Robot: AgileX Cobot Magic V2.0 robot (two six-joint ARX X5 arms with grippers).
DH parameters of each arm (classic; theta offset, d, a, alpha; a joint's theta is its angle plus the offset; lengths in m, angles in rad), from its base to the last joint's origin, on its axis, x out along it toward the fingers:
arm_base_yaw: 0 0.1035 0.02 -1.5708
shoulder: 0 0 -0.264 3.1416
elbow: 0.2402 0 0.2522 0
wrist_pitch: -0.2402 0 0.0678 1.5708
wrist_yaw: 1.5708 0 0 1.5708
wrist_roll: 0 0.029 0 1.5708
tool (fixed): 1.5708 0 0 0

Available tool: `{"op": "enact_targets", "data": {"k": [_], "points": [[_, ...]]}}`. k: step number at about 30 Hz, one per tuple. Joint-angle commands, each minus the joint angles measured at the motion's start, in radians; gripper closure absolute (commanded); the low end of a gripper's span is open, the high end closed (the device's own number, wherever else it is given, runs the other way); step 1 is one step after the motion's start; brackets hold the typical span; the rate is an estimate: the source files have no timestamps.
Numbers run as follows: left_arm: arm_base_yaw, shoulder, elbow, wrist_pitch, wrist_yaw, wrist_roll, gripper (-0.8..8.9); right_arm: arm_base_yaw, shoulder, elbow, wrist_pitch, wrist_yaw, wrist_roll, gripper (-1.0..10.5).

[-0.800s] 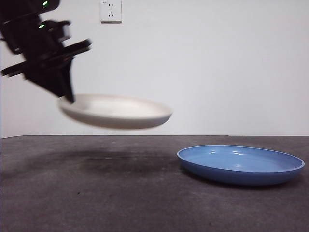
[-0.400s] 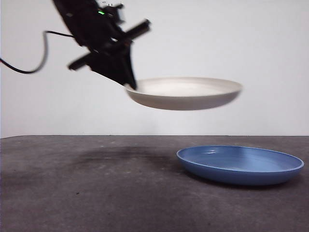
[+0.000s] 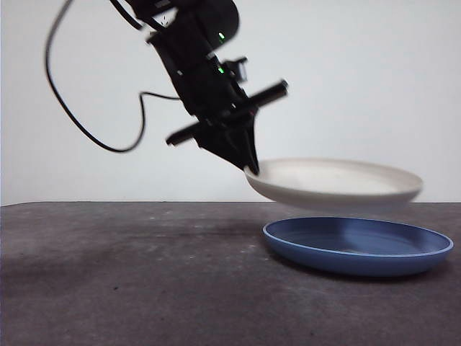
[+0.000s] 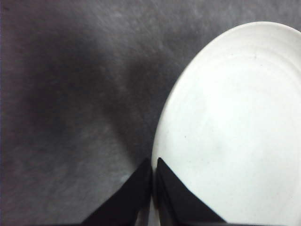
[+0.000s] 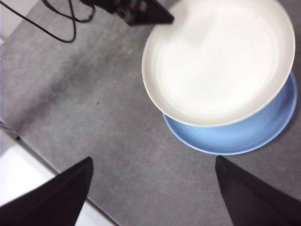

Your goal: Pick up the white plate, put it on the blue plate, put it on desk

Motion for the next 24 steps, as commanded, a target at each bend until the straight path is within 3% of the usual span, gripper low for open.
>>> {"op": "enact_targets", "data": {"k": [1, 15, 18, 24], "points": [[-0.024, 0.066, 0.053, -0.006, 0.003, -0.006, 8.04, 0.002, -0.012, 0.020, 0.009, 0.004, 0.012, 5.3], [-0.058, 0.117, 0.058, -0.006, 0.002, 0.002, 8.03, 0.002, -0.027, 0.020, 0.009, 0.003, 0.012, 5.3], [-0.064, 0.124, 0.058, -0.013, 0.002, 0.004, 7.69, 0.002, -0.027, 0.020, 0.008, 0.003, 0.012, 5.3], [-0.067, 0.129, 0.058, -0.007, -0.003, 0.005, 5.89, 0.002, -0.027, 0.020, 0.006, 0.003, 0.012, 5.3]]}}
